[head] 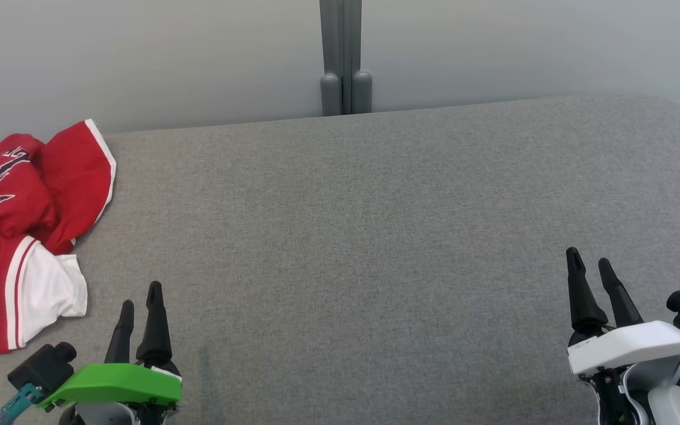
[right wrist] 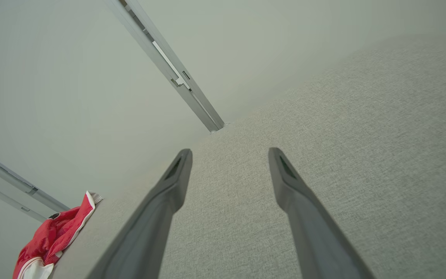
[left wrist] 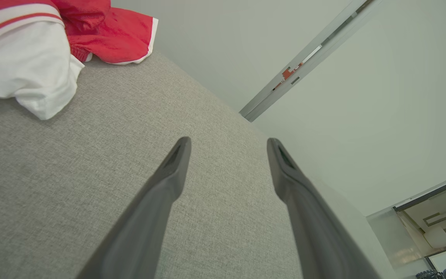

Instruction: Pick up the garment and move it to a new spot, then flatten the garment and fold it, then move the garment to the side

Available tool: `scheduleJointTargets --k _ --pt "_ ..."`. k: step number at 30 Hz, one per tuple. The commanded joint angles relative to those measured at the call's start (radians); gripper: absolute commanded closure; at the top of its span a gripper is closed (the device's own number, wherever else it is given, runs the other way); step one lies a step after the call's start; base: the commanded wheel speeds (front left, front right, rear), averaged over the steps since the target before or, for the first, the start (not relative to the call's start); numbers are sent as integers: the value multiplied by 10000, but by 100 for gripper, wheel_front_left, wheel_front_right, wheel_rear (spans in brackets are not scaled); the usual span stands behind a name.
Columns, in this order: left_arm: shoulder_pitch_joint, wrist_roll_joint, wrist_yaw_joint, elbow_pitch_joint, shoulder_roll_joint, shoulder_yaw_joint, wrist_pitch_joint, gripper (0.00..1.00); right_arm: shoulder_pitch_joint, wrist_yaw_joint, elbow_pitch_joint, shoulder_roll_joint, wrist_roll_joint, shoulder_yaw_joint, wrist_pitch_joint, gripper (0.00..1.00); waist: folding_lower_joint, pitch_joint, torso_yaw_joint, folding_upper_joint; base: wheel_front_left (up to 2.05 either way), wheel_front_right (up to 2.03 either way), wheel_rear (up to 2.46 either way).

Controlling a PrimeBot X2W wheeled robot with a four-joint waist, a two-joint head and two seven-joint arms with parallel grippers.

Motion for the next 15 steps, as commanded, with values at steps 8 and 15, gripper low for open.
scheduleJointTargets --k 8,15 --pt "-64 1407 -35 -25 144 -217 -304 0 52 5 -215 -88 -1276 33 -319 0 0 14 19 0 0 0 0" --pt "23 2195 -38 -23 187 -253 -497 0 109 4 -216 -74 -2125 49 -511 0 0 -4 10 0 0 0 0"
